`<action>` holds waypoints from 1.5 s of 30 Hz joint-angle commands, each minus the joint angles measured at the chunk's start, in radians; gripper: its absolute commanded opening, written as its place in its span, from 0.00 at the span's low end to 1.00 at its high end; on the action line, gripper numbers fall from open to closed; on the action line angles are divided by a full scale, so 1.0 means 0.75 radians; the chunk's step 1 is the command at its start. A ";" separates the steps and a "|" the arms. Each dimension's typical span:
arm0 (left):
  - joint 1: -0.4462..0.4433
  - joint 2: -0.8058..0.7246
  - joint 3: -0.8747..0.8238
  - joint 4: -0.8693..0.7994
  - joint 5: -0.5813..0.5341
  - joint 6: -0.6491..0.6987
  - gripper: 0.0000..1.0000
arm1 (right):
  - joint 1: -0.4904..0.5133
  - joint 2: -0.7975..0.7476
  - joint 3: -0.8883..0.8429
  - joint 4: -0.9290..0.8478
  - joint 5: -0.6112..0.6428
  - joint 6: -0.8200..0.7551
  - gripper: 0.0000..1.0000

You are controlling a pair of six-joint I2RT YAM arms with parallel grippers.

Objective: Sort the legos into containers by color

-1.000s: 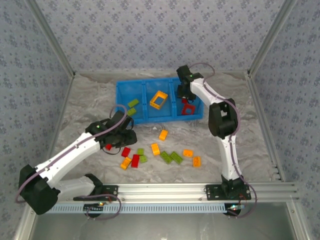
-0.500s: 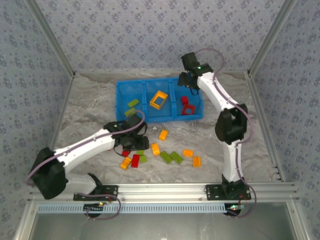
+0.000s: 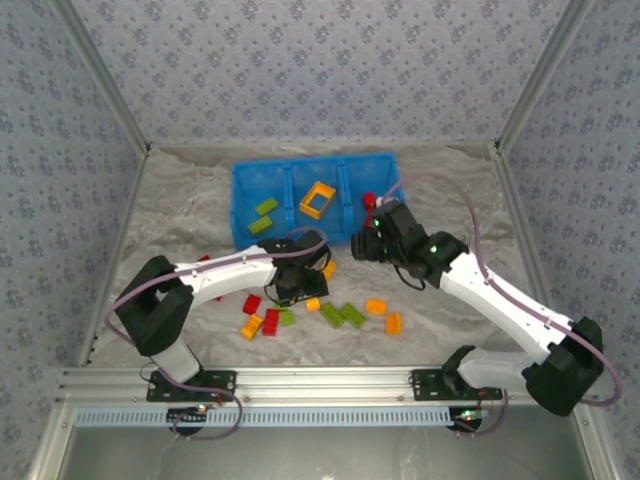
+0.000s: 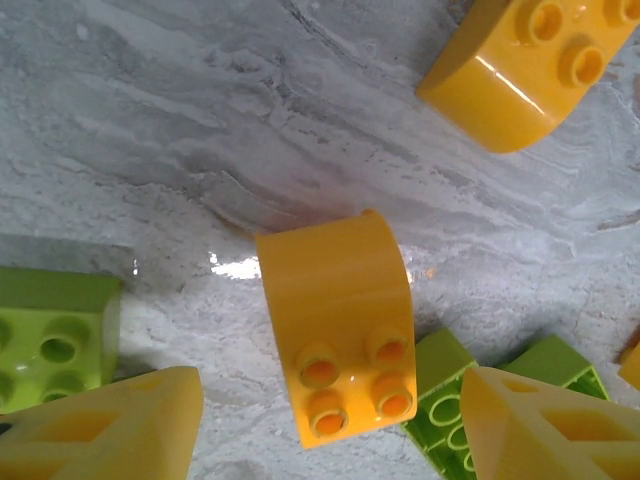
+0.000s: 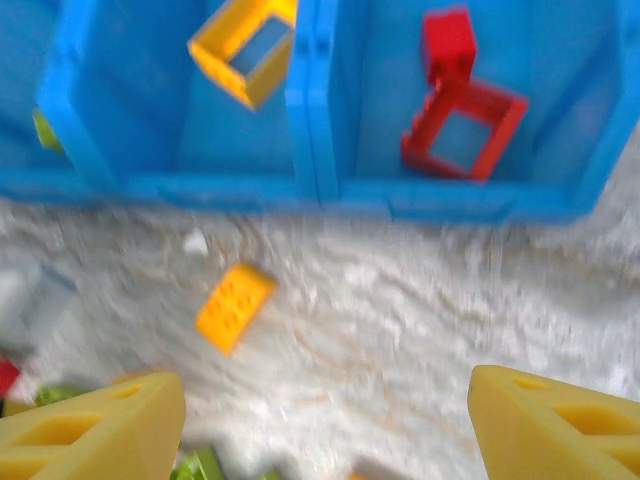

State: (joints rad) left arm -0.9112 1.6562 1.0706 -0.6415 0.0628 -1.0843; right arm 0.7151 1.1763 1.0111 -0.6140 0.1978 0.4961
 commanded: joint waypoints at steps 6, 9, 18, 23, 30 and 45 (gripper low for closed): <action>-0.019 0.166 0.148 -0.102 -0.015 -0.035 0.61 | 0.053 -0.171 -0.080 -0.075 0.016 0.073 0.76; -0.020 0.176 0.150 -0.111 -0.031 -0.026 0.48 | 0.051 -0.212 -0.096 -0.076 0.007 0.069 0.75; 0.003 0.114 0.548 -0.465 -0.258 0.139 0.18 | 0.063 -0.421 -0.169 -0.189 0.000 0.079 0.75; 0.136 0.260 0.833 -0.546 -0.256 0.272 0.18 | 0.090 -0.449 -0.205 -0.160 -0.032 0.082 0.75; 0.262 0.688 1.402 -0.709 -0.299 0.443 0.19 | 0.139 -0.403 -0.173 -0.124 0.016 0.110 0.75; 0.334 1.056 1.702 -0.779 -0.299 0.468 0.26 | 0.161 -0.407 -0.192 -0.155 0.010 0.080 0.76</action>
State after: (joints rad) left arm -0.6579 2.4317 2.3096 -1.1820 -0.1654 -0.7551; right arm 0.8291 0.8772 0.8692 -0.7158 0.1974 0.5579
